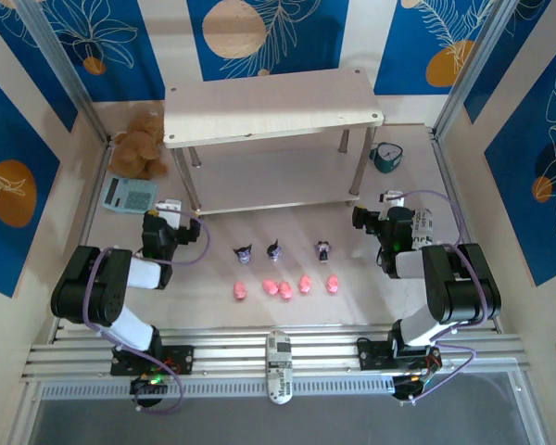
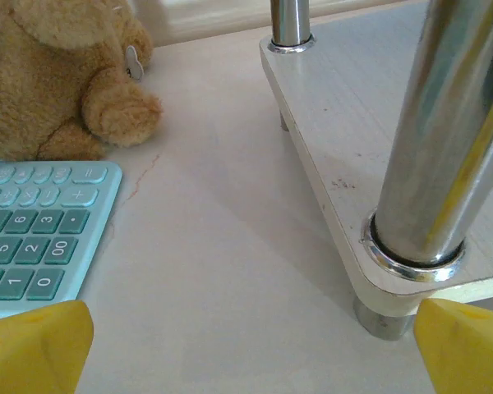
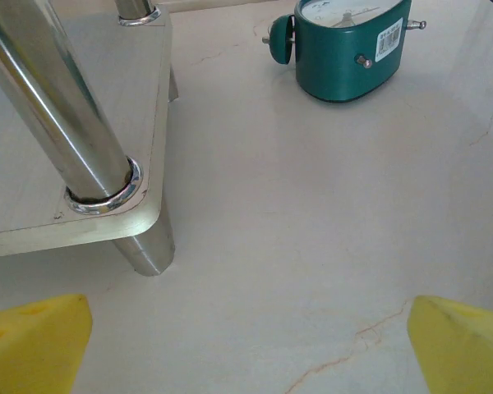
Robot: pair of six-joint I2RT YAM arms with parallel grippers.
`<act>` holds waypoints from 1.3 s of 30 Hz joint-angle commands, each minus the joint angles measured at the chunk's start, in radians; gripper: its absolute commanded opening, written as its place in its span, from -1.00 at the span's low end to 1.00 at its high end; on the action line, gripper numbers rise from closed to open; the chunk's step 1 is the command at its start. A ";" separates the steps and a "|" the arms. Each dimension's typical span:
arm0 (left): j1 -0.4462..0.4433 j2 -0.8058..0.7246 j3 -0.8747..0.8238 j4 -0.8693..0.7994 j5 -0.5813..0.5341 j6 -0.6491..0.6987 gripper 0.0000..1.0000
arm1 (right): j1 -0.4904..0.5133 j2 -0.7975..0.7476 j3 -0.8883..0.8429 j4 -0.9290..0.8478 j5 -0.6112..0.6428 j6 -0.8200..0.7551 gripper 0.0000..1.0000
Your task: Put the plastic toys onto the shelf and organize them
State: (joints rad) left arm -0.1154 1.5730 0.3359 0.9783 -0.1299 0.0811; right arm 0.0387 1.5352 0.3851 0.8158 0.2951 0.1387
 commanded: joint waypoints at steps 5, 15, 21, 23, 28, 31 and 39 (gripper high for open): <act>0.006 -0.009 0.014 0.008 0.021 0.000 1.00 | -0.003 -0.014 0.008 0.032 -0.009 -0.003 0.98; 0.005 -0.008 0.014 0.008 0.021 0.000 1.00 | -0.003 -0.013 0.009 0.032 -0.008 -0.004 0.98; 0.005 -0.008 0.013 0.008 0.021 0.001 1.00 | -0.003 -0.013 0.008 0.032 -0.010 -0.004 0.98; 0.005 -0.009 0.014 0.008 0.021 0.000 1.00 | -0.003 -0.013 0.008 0.032 -0.009 -0.003 0.98; 0.006 -0.009 0.014 0.006 0.023 0.000 1.00 | -0.003 -0.012 0.011 0.031 -0.009 -0.003 0.98; 0.006 -0.008 0.014 0.005 0.023 0.000 1.00 | -0.003 -0.013 0.010 0.032 -0.009 -0.004 0.98; 0.025 -0.008 0.032 -0.033 0.072 -0.010 0.83 | -0.013 -0.013 0.013 0.026 -0.027 0.001 0.98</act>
State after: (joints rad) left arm -0.1036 1.5730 0.3431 0.9615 -0.1040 0.0788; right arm 0.0364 1.5352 0.3851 0.8158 0.2878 0.1390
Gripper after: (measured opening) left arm 0.924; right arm 0.991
